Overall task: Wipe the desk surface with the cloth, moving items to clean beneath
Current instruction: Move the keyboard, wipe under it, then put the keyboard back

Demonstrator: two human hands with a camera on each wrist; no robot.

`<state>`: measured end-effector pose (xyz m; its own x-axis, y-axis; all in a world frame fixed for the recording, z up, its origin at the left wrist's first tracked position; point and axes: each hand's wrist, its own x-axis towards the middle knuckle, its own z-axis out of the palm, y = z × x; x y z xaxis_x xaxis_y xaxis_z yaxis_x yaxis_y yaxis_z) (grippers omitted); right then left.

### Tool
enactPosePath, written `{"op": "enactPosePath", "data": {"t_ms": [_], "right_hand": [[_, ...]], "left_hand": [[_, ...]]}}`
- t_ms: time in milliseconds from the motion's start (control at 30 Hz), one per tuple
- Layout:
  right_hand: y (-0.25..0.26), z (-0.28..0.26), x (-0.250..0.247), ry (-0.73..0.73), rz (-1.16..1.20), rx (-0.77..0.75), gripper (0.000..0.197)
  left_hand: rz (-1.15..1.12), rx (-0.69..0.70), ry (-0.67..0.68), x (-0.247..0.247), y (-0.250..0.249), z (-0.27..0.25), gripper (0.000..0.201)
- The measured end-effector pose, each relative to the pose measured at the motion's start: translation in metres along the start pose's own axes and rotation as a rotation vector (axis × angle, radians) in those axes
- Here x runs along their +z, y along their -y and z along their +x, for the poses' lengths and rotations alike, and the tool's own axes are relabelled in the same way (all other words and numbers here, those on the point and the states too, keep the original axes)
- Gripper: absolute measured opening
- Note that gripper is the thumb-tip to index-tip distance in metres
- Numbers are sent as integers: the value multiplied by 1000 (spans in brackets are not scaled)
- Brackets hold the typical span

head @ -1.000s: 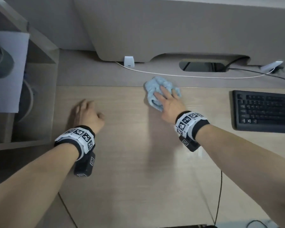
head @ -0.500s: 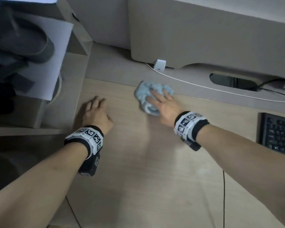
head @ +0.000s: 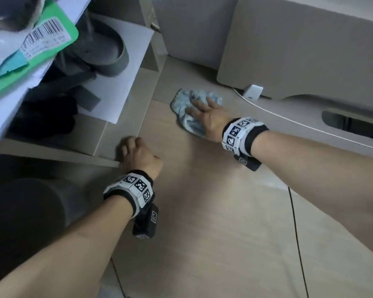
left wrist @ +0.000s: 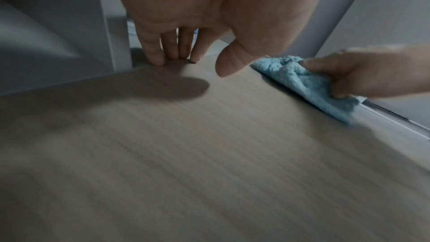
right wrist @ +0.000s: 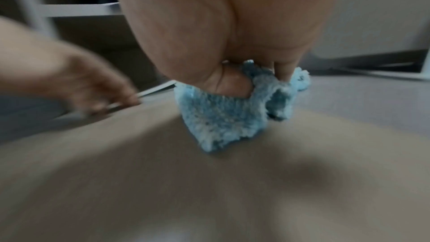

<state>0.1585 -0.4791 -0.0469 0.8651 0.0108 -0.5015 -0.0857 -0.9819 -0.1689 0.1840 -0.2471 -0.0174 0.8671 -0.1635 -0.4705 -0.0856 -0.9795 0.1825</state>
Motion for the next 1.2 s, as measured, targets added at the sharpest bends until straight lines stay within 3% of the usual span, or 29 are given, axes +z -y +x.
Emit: {"op": "enactPosePath", "data": {"t_ms": [67, 133, 267, 333, 467, 600, 767, 867, 933, 1100, 1200], "right_hand": [[-16, 48, -13, -6, -21, 91, 91], [0, 78, -23, 7, -31, 70, 85], [80, 39, -27, -37, -65, -152, 58], [82, 1, -2, -30, -75, -216, 63], [19, -62, 30, -94, 175, 70, 84], [-45, -116, 46, -111, 246, 405, 90], [-99, -161, 60, -142, 286, 748, 85], [-94, -144, 51, -146, 308, 823, 78], [-67, -122, 39, -127, 285, 732, 76], [50, -107, 47, -104, 178, 170, 85], [55, -99, 62, -67, 119, -35, 75]], "left_hand": [[50, 4, 28, -2, 0, 2, 59], [87, 20, 45, -1, 1, 1, 61], [134, 54, 42, 2, 4, -2, 68], [128, 65, 44, 1, 4, -2, 68], [130, 33, 52, -3, 0, -2, 60], [143, 3, 50, -1, -9, -4, 62], [152, -16, 40, 4, -11, -3, 64], [142, -14, 29, 6, -11, -5, 64], [122, -2, 12, 7, -8, -6, 63], [-130, -11, -12, 0, 5, -13, 63], [-231, -7, -17, -3, 17, -32, 63]]}}
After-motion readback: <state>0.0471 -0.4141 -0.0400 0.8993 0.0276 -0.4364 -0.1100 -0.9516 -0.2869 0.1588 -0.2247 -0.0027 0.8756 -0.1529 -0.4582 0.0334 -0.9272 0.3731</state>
